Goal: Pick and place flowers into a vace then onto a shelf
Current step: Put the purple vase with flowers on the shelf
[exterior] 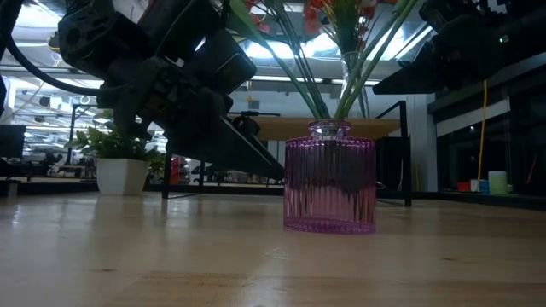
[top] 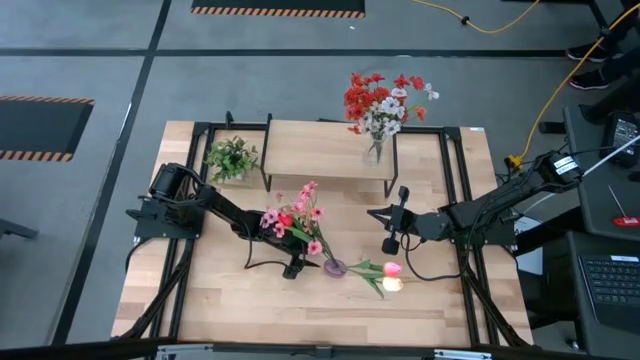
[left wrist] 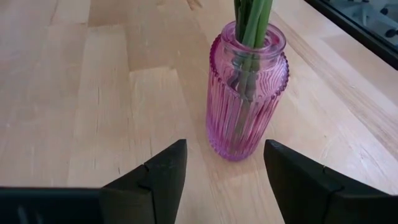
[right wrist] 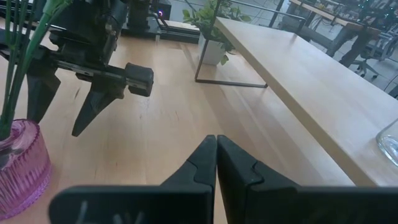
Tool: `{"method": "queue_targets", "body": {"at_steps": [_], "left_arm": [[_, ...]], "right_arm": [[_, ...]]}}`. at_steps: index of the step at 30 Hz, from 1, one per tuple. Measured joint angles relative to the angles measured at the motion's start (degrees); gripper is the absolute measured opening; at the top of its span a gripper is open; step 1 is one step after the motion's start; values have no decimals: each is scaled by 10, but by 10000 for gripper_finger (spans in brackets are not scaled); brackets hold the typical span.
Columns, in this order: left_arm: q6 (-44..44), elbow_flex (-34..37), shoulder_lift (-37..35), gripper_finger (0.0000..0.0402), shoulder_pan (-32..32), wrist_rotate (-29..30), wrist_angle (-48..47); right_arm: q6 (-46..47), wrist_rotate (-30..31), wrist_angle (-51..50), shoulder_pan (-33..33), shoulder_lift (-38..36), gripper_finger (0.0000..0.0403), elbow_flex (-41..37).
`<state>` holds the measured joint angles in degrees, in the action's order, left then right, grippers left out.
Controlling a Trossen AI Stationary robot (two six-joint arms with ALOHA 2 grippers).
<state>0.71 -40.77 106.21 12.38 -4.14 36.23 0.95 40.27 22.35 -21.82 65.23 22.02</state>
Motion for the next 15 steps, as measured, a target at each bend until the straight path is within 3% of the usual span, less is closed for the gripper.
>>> {"method": "queue_targets", "body": {"at_steps": [7, 15], "left_arm": [[33, 0, 0, 215, -1, 0, 16], [46, 0, 0, 261, -13, 0, 12]], "right_arm": [[0, 0, 0, 0, 0, 16, 0], [0, 0, 0, 0, 0, 16, 0]]}}
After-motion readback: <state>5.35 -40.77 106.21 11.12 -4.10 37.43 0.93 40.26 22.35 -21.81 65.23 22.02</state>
